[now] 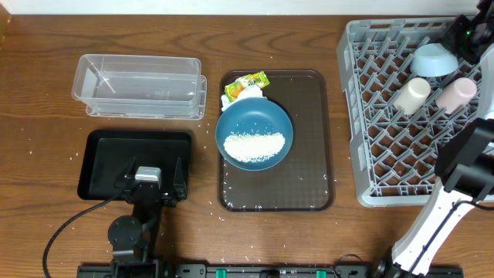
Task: Sort waste into correct bins and load items into the dishwasher rack
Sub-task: 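Lower the light blue cup into the rack's back and release it, then raise the right gripper and retract it to the right side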
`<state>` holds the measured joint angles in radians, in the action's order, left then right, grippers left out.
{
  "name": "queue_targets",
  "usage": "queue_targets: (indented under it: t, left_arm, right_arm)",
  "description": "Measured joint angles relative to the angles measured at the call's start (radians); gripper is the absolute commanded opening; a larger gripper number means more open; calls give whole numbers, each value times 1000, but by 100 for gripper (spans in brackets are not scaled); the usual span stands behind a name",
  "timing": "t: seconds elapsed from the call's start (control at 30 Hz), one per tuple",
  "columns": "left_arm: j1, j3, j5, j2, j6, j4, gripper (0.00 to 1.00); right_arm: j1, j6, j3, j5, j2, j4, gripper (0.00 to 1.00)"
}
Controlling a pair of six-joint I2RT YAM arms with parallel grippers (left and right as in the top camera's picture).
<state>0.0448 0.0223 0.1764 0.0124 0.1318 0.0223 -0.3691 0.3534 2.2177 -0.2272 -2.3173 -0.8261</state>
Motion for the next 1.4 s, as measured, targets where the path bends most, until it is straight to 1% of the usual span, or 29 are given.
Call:
queue_targets:
  t: [0.23,0.43,0.6,0.8,0.93,1.07,1.23,1.3,1.33,1.4]
  left_arm:
    - [0,0,0,0,0,0,96]
    - [0,0,0,0,0,0,96]
    - [0,0,0,0,0,0,96]
    - [0,0,0,0,0,0,97]
    - [0,0,0,0,0,0,97]
    - [0,0,0,0,0,0,97]
    - [0,0,0,0,0,0,96]
    - [0,0,0,0,0,0,97]
    - [0,0,0,0,0,0,97]
    - [0,0,0,0,0,0,97]
  right_arm:
    - [14,6,0,55,-65,-78,1]
    - [8,13,2,71,-63,-112,1]
    - [-9,26,1,94,-44,-145,1]
    - [-40,30,1,145,14,-146,1]
    - [-38,30,1,170,56,-151,1]
    - [-32,29,1,179,61,-184,1]
    - [-13,-10,1,175,61,-207,1]
    - [18,-42,1,162,61,-214,2]
    - [41,-64,1,147,61,-217,5]
    - [80,-96,1,115,61,-219,16]
